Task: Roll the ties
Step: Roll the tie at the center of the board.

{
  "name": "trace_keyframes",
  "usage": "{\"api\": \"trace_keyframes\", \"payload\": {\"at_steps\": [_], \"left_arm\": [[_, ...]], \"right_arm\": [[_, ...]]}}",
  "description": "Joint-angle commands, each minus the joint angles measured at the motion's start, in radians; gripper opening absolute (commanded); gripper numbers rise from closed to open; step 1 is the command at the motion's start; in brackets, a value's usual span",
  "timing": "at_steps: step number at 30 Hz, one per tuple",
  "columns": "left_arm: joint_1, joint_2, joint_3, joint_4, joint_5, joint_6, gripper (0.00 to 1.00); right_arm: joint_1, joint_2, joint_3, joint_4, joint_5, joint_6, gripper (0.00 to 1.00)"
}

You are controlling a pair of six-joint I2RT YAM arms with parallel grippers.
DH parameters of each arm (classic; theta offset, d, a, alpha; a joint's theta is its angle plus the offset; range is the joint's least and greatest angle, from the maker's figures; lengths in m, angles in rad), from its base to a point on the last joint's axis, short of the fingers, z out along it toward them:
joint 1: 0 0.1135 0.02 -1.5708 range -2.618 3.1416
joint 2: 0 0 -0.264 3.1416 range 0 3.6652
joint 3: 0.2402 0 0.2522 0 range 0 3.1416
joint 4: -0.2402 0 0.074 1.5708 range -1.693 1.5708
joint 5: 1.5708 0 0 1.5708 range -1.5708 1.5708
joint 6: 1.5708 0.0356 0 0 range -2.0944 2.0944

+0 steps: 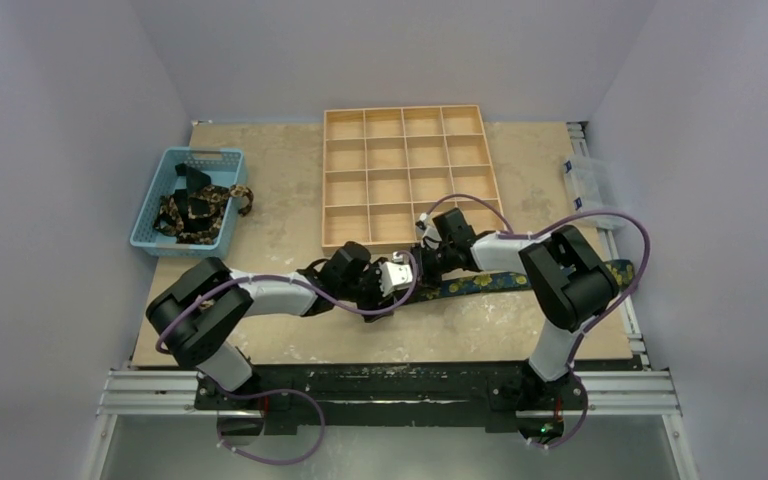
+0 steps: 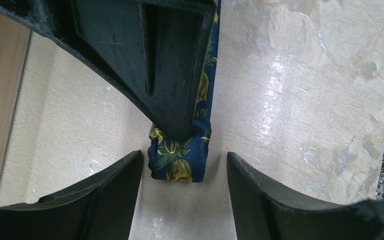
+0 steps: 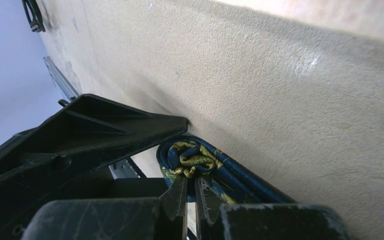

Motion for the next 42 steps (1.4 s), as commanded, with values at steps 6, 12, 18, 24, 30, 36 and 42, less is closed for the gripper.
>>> {"api": "trace_keyframes", "payload": {"at_steps": [6, 12, 18, 24, 30, 36, 42], "left_arm": [[0.0, -0.011, -0.104, 0.195, 0.034, -0.038, 0.63], [0.0, 0.032, -0.088, 0.253, 0.037, -0.044, 0.63], [-0.002, 0.086, -0.06, 0.302, 0.059, -0.049, 0.62], [-0.001, 0.151, -0.05, 0.37, 0.057, -0.059, 0.45], [-0.005, 0.081, -0.038, 0.163, -0.019, -0.006, 0.14], [-0.005, 0.016, 0.007, -0.063, -0.035, 0.067, 0.14], [-0.005, 0.048, 0.044, -0.089, -0.024, 0.039, 0.18]], "right_arm": [[-0.034, 0.052, -0.024, -0.138, 0.143, -0.115, 0.0], [-0.053, 0.059, 0.016, -0.223, 0.261, -0.172, 0.0], [-0.051, 0.085, 0.016, -0.221, 0.292, -0.189, 0.0], [-0.05, 0.078, -0.003, -0.2, 0.287, -0.195, 0.0], [-0.046, 0.003, 0.042, -0.221, 0.253, -0.18, 0.11], [-0.047, -0.085, 0.107, -0.248, 0.153, -0.125, 0.38], [-0.007, -0.078, 0.085, -0.125, 0.021, -0.011, 0.36]]}}
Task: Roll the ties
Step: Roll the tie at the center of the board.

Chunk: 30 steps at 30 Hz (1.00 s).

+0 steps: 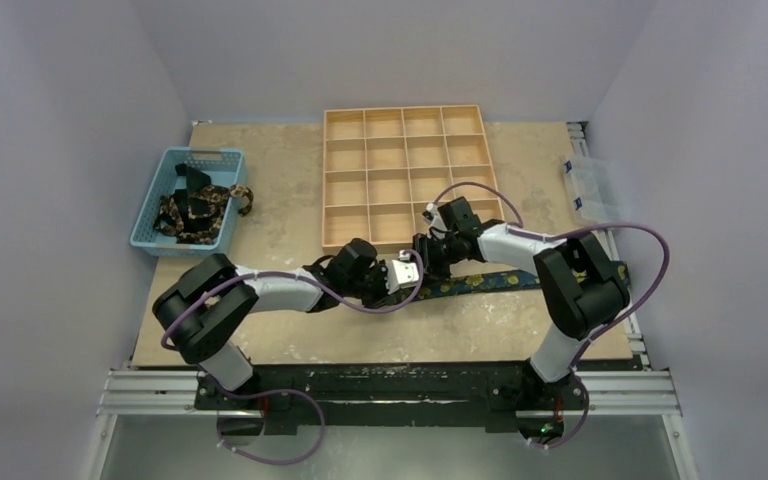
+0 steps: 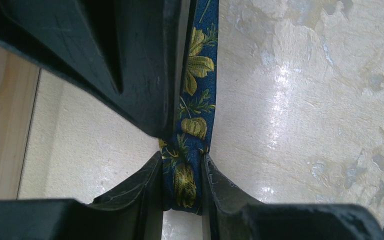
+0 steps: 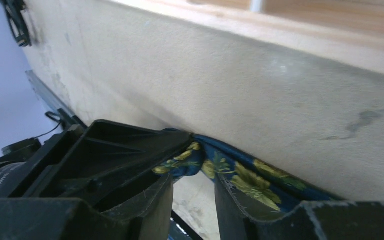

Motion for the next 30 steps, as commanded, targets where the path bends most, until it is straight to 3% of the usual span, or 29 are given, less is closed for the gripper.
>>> {"api": "trace_keyframes", "payload": {"at_steps": [1, 6, 12, 21, 23, 24, 26, 30], "left_arm": [[0.001, 0.026, 0.022, -0.114, -0.018, 0.003, 0.18], [0.002, 0.029, 0.019, -0.111, -0.019, -0.009, 0.2], [0.003, 0.038, 0.021, -0.099, -0.019, -0.028, 0.21], [0.003, 0.049, 0.012, -0.067, 0.007, -0.048, 0.22], [0.003, 0.053, 0.01, -0.067, 0.009, -0.048, 0.23], [0.003, 0.053, 0.009, -0.067, 0.01, -0.051, 0.23], [0.003, 0.047, 0.0, -0.058, 0.006, -0.055, 0.24], [0.006, 0.026, -0.027, -0.024, 0.008, -0.05, 0.35]], "right_arm": [[0.037, -0.005, 0.002, 0.097, -0.085, 0.087, 0.36], [0.068, 0.018, -0.008, 0.193, -0.122, 0.147, 0.37], [0.091, 0.078, 0.009, 0.171, -0.095, 0.125, 0.35], [0.091, 0.105, -0.079, 0.302, -0.091, 0.159, 0.35], [0.091, 0.119, -0.08, 0.306, -0.077, 0.151, 0.27], [0.09, 0.121, -0.081, 0.301, -0.069, 0.148, 0.14], [0.091, 0.128, -0.081, 0.288, -0.056, 0.14, 0.0], [0.089, 0.154, -0.067, 0.203, -0.023, 0.1, 0.0]]}}
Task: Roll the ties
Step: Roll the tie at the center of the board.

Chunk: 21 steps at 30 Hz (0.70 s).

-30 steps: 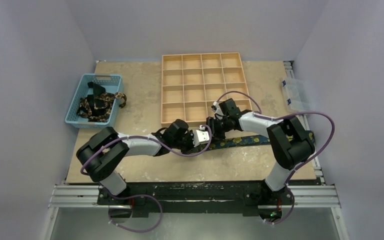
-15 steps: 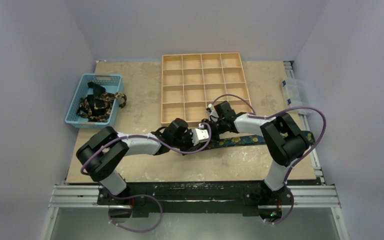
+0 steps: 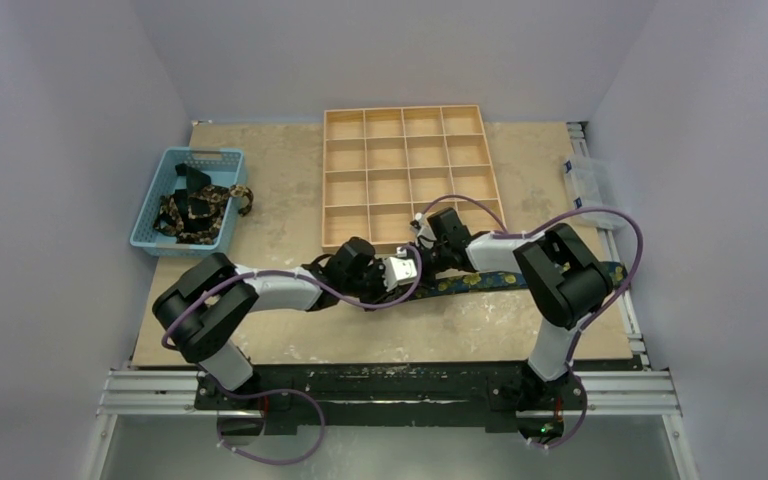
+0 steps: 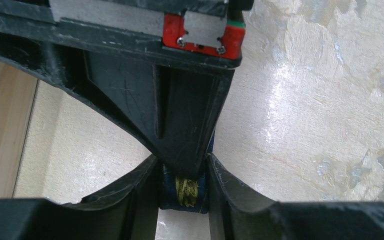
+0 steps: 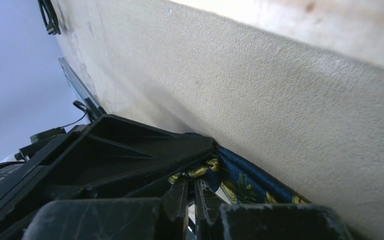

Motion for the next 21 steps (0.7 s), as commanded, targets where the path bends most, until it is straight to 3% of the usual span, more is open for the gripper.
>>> {"api": "trace_keyframes", "payload": {"at_steps": [1, 10, 21], "left_arm": [[-0.001, 0.016, -0.044, 0.021, 0.017, -0.014, 0.39], [0.018, -0.009, -0.12, 0.2, -0.003, -0.045, 0.52], [0.042, 0.017, -0.193, 0.396, 0.02, -0.11, 0.54]], "right_arm": [[0.023, 0.068, -0.003, -0.071, 0.109, -0.058, 0.0], [-0.03, 0.087, -0.044, -0.143, 0.148, -0.084, 0.0], [-0.084, 0.075, -0.051, -0.241, 0.24, -0.105, 0.0]]}}
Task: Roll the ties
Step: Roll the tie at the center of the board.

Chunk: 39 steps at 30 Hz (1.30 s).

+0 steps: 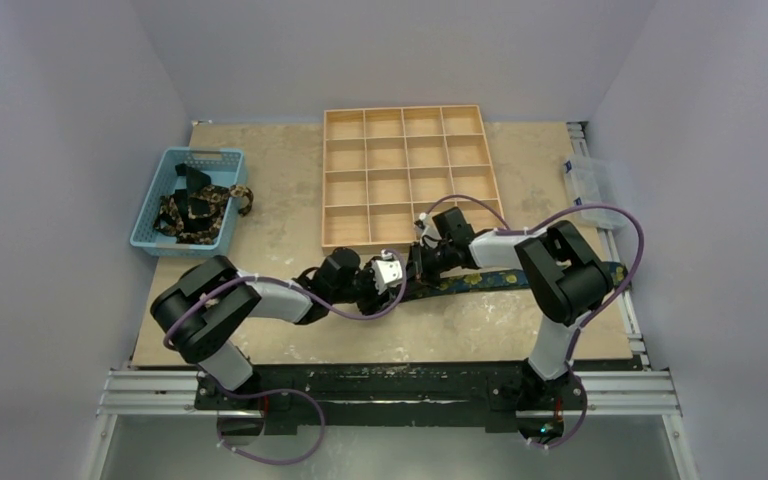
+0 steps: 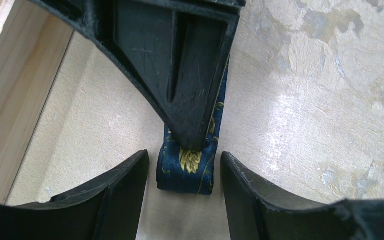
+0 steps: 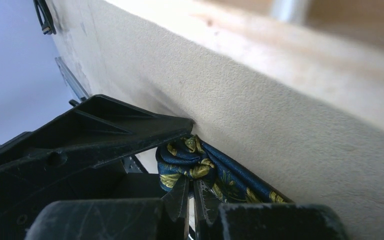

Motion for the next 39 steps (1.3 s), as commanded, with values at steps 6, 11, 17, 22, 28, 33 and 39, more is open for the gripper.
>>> {"api": "trace_keyframes", "payload": {"at_steps": [6, 11, 17, 22, 28, 33, 39], "left_arm": [[0.026, 0.061, -0.036, 0.117, 0.08, -0.06, 0.54], [0.026, 0.09, -0.02, 0.132, 0.088, -0.044, 0.55], [0.025, 0.173, 0.011, 0.196, 0.11, -0.034, 0.37], [0.011, 0.088, 0.058, -0.058, 0.099, 0.062, 0.19], [0.005, 0.009, 0.173, -0.432, 0.041, 0.163, 0.19], [-0.002, 0.068, 0.271, -0.569, 0.037, 0.16, 0.2], [-0.005, 0.083, 0.285, -0.587, 0.032, 0.158, 0.21]], "right_arm": [[-0.05, 0.046, -0.073, -0.21, 0.287, -0.04, 0.0], [-0.05, 0.059, -0.086, -0.219, 0.314, -0.045, 0.0], [-0.05, 0.073, -0.091, -0.215, 0.304, -0.067, 0.0], [-0.046, 0.019, -0.054, -0.203, 0.28, -0.073, 0.01], [-0.046, -0.085, 0.031, -0.255, 0.199, -0.079, 0.37], [-0.045, -0.163, 0.023, -0.193, 0.111, -0.009, 0.44], [-0.021, -0.148, -0.042, 0.01, 0.004, 0.112, 0.41]]}}
